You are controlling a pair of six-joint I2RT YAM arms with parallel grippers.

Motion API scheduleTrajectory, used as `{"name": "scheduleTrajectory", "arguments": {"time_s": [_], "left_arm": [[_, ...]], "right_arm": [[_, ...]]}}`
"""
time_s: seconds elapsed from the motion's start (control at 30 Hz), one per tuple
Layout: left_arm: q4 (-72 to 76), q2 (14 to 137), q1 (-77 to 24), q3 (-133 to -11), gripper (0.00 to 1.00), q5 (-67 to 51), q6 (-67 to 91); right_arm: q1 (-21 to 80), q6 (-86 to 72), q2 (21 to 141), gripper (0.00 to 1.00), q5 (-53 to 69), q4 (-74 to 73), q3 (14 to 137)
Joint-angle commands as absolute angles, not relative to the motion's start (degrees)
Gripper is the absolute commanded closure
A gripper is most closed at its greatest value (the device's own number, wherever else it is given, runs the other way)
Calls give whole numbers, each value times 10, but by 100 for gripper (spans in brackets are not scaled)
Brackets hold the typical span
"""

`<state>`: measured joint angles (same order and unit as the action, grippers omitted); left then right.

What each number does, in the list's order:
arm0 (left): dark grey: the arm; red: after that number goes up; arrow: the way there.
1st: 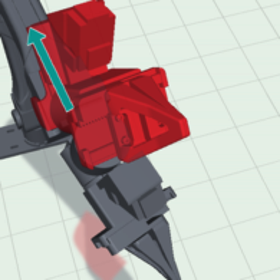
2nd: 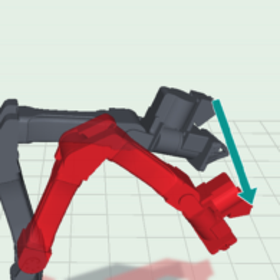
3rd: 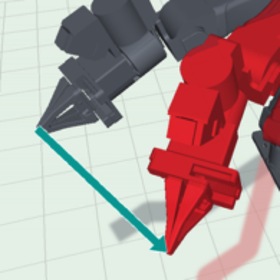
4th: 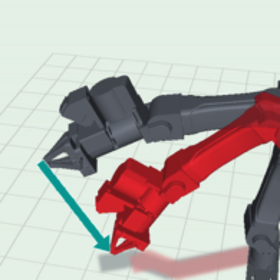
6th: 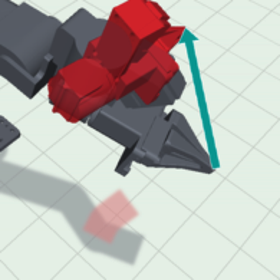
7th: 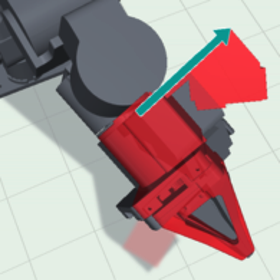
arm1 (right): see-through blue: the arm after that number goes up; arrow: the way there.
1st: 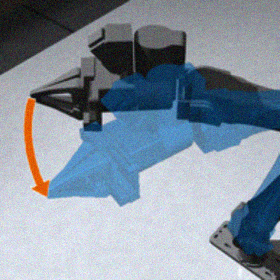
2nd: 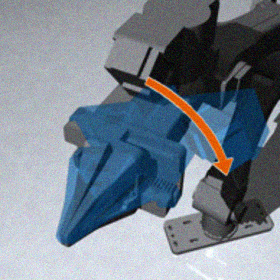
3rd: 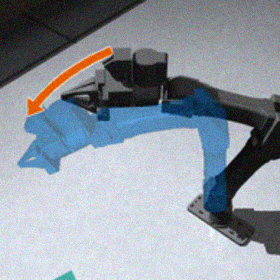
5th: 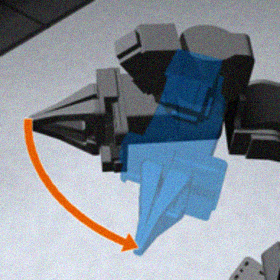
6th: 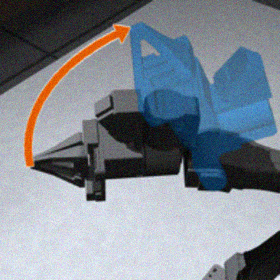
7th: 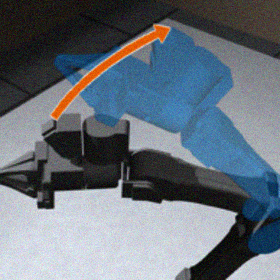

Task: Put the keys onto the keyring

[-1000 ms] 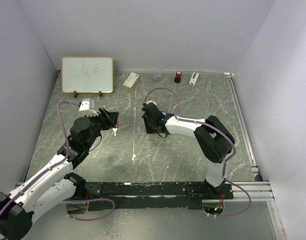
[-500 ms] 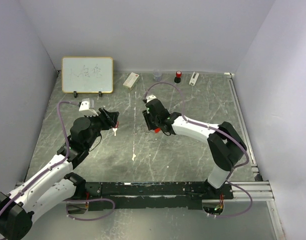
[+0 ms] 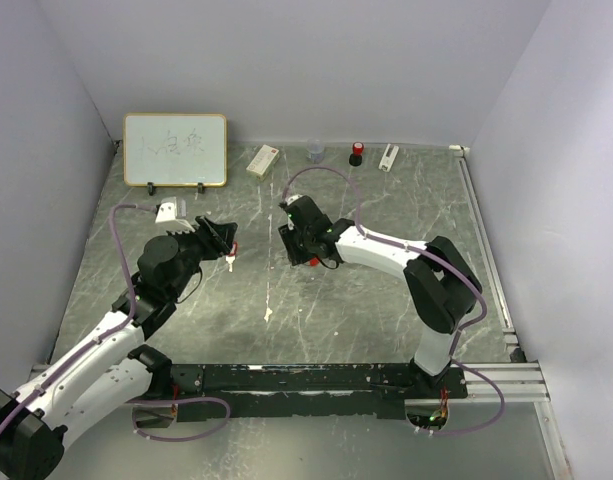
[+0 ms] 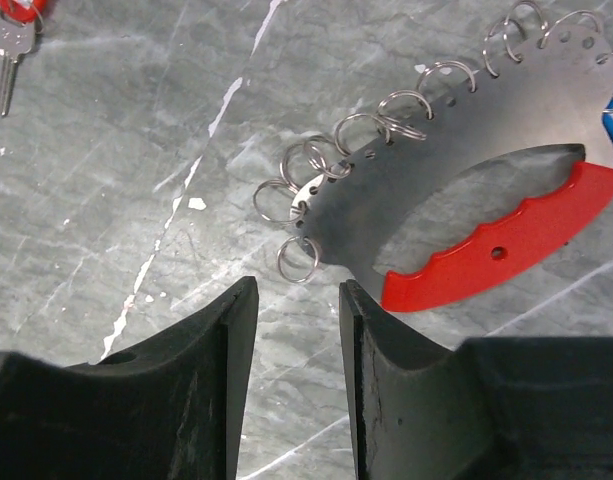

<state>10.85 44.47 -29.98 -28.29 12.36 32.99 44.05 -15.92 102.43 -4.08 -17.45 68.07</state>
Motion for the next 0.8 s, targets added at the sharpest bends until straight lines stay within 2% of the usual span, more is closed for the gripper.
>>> {"name": "scheduleTrajectory", "arguments": {"time_s": [0.0, 0.17, 0.43, 0.63, 0.77], "left_arm": [[113, 435, -294, -276, 32, 116, 332], [116, 436, -294, -274, 32, 115, 333], [120, 442, -294, -274, 33, 111, 335], [121, 441, -294, -274, 32, 114, 333], [122, 444, -294, -274, 33, 112, 333]], "right_arm": [[446, -156, 1027, 62, -26, -163, 678], [475, -80, 1023, 61, -103, -174, 673], [486, -32, 1041, 60, -147, -192, 685], [488, 11, 1030, 58, -136, -187, 677], [492, 50, 1014, 53, -124, -185, 666]]}}
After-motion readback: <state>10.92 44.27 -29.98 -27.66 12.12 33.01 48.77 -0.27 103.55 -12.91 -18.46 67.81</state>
